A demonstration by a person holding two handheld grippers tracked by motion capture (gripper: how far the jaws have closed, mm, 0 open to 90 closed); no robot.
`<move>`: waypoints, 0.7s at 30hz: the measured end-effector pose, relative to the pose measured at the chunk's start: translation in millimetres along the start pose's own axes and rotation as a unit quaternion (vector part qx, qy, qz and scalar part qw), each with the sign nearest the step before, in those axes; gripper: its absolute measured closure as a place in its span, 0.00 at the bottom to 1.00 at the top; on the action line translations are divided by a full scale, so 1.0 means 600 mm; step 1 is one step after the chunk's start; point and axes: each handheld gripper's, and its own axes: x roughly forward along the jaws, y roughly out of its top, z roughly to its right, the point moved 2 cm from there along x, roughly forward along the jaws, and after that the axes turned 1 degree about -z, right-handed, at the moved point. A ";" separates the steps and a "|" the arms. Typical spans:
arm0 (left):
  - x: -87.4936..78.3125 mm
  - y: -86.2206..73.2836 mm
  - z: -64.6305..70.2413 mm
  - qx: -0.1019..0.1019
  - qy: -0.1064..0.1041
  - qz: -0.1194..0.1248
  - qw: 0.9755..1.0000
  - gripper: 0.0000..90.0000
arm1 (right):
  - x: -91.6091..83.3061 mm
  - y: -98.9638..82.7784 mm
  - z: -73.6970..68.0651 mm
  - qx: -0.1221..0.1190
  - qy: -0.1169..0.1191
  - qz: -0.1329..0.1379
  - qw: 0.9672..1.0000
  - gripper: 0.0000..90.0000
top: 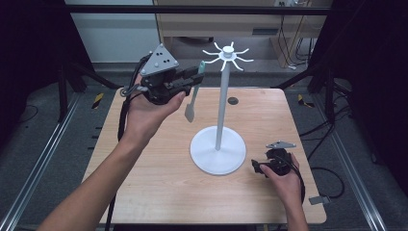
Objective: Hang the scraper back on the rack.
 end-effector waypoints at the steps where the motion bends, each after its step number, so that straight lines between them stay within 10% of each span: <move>1: 0.000 0.001 -0.001 0.000 0.000 0.000 1.000 0.82 | 0.000 0.000 -0.001 0.003 0.001 0.001 1.000 0.11; 21: 0.016 0.004 -0.005 -0.017 -0.010 0.000 1.000 0.82 | 0.000 0.000 0.000 0.003 0.001 0.001 1.000 0.11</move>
